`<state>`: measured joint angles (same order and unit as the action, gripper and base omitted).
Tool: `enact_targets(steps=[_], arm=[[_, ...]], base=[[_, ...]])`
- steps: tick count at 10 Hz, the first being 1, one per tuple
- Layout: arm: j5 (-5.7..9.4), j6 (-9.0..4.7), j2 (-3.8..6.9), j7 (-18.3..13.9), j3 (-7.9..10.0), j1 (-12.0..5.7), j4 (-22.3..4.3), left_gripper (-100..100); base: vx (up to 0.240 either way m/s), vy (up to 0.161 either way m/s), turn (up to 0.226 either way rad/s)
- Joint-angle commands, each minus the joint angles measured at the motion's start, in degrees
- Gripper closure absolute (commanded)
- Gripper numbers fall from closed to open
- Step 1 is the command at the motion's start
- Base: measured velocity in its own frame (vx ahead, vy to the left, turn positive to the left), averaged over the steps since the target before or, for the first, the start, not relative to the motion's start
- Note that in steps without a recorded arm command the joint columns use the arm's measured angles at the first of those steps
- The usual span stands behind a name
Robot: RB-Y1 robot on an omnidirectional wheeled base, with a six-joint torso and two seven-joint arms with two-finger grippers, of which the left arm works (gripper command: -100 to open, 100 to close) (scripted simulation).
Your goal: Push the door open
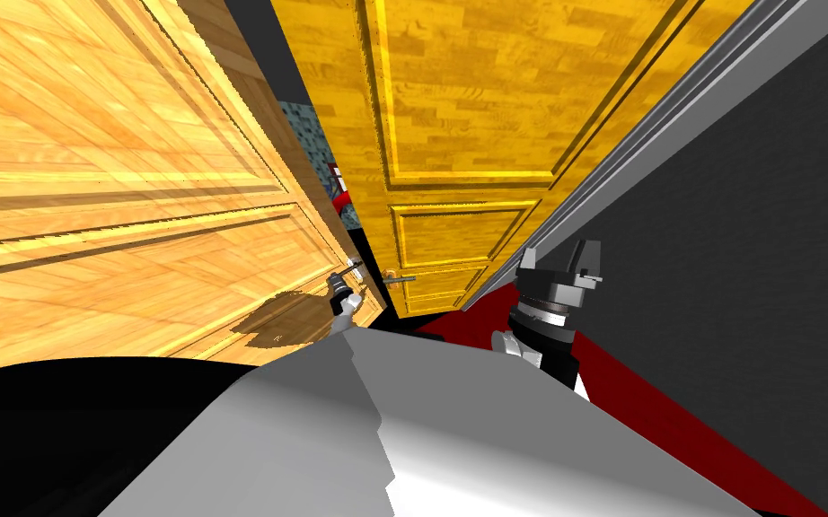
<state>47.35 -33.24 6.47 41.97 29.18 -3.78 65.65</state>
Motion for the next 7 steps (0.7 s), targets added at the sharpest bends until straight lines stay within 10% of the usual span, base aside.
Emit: enact_targets(steps=[1, 7], arm=[[0.56, -2.29, 1.25, 1.04, 2.22, -0.84, -0.8, 100], [1.38, -4.17, 1.15, 2.54, 3.88, -2.29, -2.22, 100]], base=[[-0.01, 0.048, -0.06], [0.015, 0.045, -0.041]])
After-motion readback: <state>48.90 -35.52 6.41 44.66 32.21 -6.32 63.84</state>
